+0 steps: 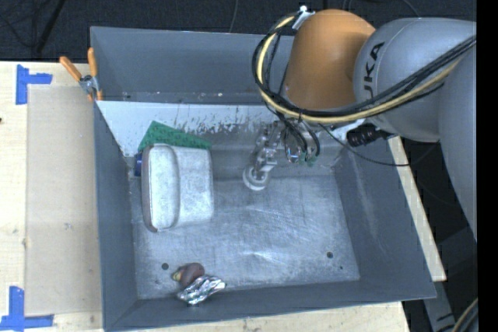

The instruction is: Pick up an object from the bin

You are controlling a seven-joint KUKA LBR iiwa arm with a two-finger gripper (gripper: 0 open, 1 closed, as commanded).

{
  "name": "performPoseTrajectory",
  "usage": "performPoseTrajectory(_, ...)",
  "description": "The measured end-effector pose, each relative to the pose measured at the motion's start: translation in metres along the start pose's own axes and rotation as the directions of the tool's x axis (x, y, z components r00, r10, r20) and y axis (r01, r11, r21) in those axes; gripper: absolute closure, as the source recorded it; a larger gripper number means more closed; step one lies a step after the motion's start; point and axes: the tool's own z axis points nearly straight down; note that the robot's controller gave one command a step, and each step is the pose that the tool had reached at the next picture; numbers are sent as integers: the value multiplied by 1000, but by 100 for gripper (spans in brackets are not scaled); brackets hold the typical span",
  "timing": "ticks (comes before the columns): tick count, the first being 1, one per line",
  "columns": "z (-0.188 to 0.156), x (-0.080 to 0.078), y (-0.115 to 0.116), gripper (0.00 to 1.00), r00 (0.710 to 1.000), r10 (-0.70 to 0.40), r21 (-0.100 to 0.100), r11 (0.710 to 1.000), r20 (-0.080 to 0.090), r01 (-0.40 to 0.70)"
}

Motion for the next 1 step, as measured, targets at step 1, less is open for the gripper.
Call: performPoseTrajectory(1,-12,-1,0,100,1000,-4,2,1000,-5,4)
